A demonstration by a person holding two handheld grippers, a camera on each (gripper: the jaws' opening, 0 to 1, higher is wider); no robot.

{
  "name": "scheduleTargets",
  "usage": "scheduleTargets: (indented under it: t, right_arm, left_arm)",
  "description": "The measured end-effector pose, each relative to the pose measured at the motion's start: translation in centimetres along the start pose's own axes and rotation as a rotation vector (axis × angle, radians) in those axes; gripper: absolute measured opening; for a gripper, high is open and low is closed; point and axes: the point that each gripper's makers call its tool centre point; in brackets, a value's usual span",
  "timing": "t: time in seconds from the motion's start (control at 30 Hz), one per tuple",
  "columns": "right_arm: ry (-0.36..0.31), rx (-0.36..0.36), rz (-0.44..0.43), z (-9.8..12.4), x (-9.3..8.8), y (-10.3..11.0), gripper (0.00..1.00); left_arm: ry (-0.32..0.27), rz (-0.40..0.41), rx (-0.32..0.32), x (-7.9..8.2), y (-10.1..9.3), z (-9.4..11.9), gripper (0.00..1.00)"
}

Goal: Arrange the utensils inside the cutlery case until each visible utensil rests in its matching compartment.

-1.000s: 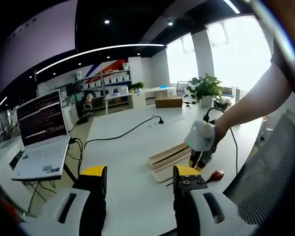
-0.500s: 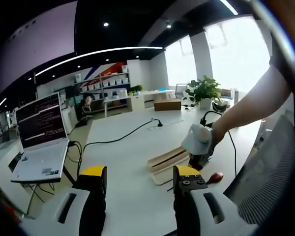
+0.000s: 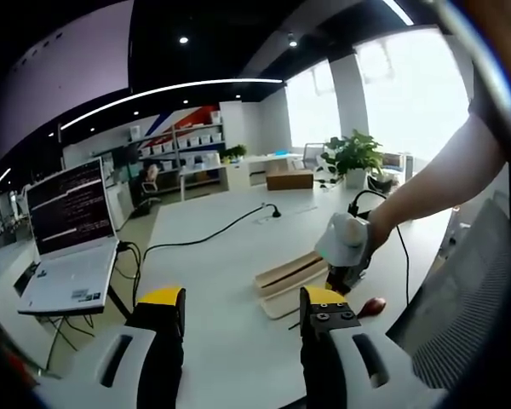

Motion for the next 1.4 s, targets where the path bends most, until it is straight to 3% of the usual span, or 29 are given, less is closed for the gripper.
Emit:
scheduleTargets:
  t: [0.13,0.27,0.7,1.4]
  right_arm:
    - [0.065,-0.032,0.050,-0.10,0.06,0.01,0.00]
    - [0.080,-0.032,0.061,-0.04,0.05,-0.03,0.00]
    - [0.037,-0.016,0.017,0.03,-0.04,-0.15,0.00]
    - [0.034,-0.015,-0.013,-0.01,-0.07,-0.22,0.00]
  left_arm:
    - [0.000,-0.002,0.002,0.02,0.02,0.00,0.55]
    - [-0.001,-0.001,0.003,0.04,0.02,0.01,0.55]
    - [0.004,-0.006,0.003,-0.06,-0.02,0.01,0.55]
    - [0.010,-0.010,-0.001,-0.22,-0.04,-0.09,0.55]
Point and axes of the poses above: the point that each gripper's makers call its tool centre point, and the gripper's own axes: z roughly backward along the fingers, y roughly to its left, x roughly out of its top, and after that the axes turned 8 degrees about x, right-handed
